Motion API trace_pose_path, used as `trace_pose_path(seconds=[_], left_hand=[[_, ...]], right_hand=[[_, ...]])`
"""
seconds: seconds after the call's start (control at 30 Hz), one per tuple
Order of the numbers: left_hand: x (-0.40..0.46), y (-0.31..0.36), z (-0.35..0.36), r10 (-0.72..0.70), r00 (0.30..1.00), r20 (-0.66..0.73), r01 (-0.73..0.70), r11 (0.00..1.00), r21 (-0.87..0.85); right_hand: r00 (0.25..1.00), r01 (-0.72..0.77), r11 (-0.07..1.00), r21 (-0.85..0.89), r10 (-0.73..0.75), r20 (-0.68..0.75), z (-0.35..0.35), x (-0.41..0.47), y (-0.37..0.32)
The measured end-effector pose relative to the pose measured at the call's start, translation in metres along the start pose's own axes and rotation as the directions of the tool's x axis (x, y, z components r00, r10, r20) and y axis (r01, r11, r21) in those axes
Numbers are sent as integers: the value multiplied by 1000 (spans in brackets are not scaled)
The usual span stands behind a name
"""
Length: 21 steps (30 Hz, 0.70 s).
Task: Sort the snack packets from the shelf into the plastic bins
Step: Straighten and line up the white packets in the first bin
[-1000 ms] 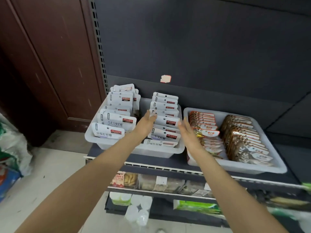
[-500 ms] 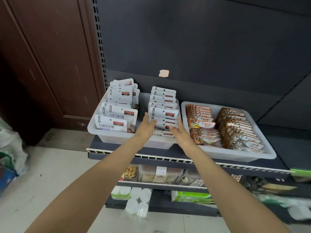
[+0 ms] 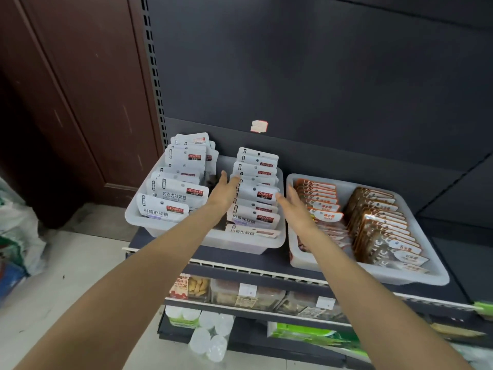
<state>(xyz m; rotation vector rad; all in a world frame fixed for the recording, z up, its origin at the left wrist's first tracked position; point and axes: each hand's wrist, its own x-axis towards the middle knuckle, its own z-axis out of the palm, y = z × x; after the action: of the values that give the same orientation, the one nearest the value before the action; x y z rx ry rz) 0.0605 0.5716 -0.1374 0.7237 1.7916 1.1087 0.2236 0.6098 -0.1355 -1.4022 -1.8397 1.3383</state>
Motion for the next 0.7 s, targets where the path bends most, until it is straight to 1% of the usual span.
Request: trace_pose_path(seconds=[0.03,0.1,0.17,0.23,0.3,0.37,0.43,0.47,0.5,0.57,0.6,0.63,0.7], left_hand=[[7,3,1,-18,1000,2,18,1000,-26],[15,3,5,-54,997,54,57,997,-52],[12,1,11,-18,991,132,21,999,-24],[15,-4,12,18,988,155,-20,1000,12],[23,-4,8,-3,994,111,6,1000,-26],[29,2,4,-18,1000,10,18,998,-65],[37,6,4,-16,999,-37,13,996,-83],[38,9,6,-17,999,-35,14,996,-88],[40,11,7,-26,999,-36,22,994,-105],[47,15,9,-89,996,-21,84,980,-179],[49,18,9,-110,994,4,108,970,-220],[50,20,12,-102,994,25,105,964,-246],[51,23,17,-81,994,78,94,977,-190]], right_hand=[[1000,-10,1000,0,10,14,-2,4,-2],[997,-48,999,26,46,63,-3,15,1],[990,-76,995,70,67,124,0,23,6],[989,-65,995,76,54,138,4,28,12],[996,-15,999,32,12,90,5,31,14],[999,22,998,-54,-21,29,4,36,12],[999,43,993,-108,-42,15,1,43,10],[999,47,993,-107,-45,24,-1,49,9],[999,40,994,-99,-37,36,-2,54,8],[998,-10,997,-71,13,54,-5,63,5],[997,-36,999,-34,38,62,-7,67,4],[995,-61,998,17,60,81,-7,69,4],[988,-85,992,88,73,135,-5,75,5]])
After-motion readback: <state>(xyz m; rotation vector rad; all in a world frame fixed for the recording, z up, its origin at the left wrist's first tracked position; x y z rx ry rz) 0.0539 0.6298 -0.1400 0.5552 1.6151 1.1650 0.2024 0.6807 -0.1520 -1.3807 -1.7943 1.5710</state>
